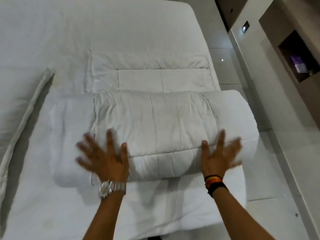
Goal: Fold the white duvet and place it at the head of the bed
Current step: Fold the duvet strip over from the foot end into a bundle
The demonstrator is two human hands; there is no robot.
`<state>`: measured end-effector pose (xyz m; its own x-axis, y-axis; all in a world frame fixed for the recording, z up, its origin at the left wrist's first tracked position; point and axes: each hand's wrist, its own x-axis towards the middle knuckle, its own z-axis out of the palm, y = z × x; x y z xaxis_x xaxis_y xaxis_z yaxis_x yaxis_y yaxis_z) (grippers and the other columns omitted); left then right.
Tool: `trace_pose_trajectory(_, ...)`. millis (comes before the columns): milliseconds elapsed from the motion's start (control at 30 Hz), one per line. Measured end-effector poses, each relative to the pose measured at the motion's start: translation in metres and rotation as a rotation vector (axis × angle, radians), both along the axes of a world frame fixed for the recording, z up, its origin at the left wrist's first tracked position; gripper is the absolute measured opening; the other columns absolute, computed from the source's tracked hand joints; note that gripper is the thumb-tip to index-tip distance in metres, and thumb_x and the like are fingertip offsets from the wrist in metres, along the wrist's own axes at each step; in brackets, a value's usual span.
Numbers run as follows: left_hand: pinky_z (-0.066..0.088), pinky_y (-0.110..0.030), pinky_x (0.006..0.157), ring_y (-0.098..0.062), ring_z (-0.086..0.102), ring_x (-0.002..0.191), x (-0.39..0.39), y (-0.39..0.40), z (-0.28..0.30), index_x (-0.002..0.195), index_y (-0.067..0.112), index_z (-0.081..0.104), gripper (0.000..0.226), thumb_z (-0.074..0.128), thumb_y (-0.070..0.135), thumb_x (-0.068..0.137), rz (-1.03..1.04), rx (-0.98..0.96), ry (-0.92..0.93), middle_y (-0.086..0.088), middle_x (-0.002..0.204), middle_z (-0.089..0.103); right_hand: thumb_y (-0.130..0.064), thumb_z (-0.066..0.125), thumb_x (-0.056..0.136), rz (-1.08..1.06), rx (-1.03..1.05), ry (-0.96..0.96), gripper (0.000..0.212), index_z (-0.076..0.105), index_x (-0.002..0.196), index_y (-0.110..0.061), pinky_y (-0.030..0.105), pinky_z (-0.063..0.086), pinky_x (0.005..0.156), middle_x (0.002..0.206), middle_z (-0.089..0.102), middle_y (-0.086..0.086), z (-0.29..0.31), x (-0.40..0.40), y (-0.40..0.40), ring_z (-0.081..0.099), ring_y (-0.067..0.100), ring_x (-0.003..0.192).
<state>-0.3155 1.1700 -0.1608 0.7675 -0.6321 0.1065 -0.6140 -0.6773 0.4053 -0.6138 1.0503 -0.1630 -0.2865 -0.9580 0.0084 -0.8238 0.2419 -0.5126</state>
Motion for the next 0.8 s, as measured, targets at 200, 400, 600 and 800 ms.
trace_pose_trajectory(200, 0.027, -0.066, 0.118, -0.051, -0.008, 0.154, -0.048, 0.021, -0.011, 0.144, 0.076, -0.011, 0.123, 0.074, 0.089, 0.057, 0.593, -0.379, 0.788, -0.016, 0.160, -0.043, -0.092, 0.073, 0.052, -0.604, 0.326, -0.825, 0.153, -0.028, 0.157, -0.045, 0.064, 0.021, 0.122, 0.174, -0.009, 0.007, -0.009, 0.012, -0.006, 0.013, 0.042, 0.158)
trace_pose_trajectory(400, 0.027, -0.066, 0.117, -0.047, 0.009, 0.155, -0.025, -0.040, -0.032, 0.137, 0.080, -0.019, 0.153, 0.086, 0.087, 0.026, 0.856, -0.435, 0.939, -0.024, 0.162, -0.035, -0.081, 0.088, 0.042, -0.730, 0.289, -0.800, 0.160, -0.027, 0.151, -0.058, 0.066, 0.039, 0.106, 0.161, 0.026, 0.025, -0.031, 0.042, -0.057, 0.050, 0.051, 0.132)
trace_pose_trajectory(600, 0.028, -0.064, 0.115, -0.040, 0.033, 0.149, -0.024, -0.023, -0.043, 0.142, 0.070, -0.026, 0.165, 0.097, 0.069, 0.031, 0.866, -0.465, 0.964, -0.019, 0.170, 0.009, -0.060, 0.098, 0.051, -0.688, 0.123, -0.897, 0.151, -0.009, 0.157, -0.058, 0.047, 0.045, 0.104, 0.147, 0.053, 0.013, -0.043, 0.035, -0.043, 0.059, 0.036, 0.126)
trace_pose_trajectory(800, 0.038, -0.045, 0.109, -0.032, 0.050, 0.133, -0.024, -0.002, -0.016, 0.156, 0.056, 0.009, 0.128, 0.097, 0.029, 0.065, 0.775, -0.641, 0.958, -0.002, 0.162, 0.033, -0.052, 0.099, 0.055, -0.610, 0.104, -0.923, 0.139, 0.006, 0.157, -0.056, 0.040, 0.042, 0.095, 0.152, 0.047, 0.016, -0.013, 0.025, -0.024, 0.057, 0.036, 0.126)
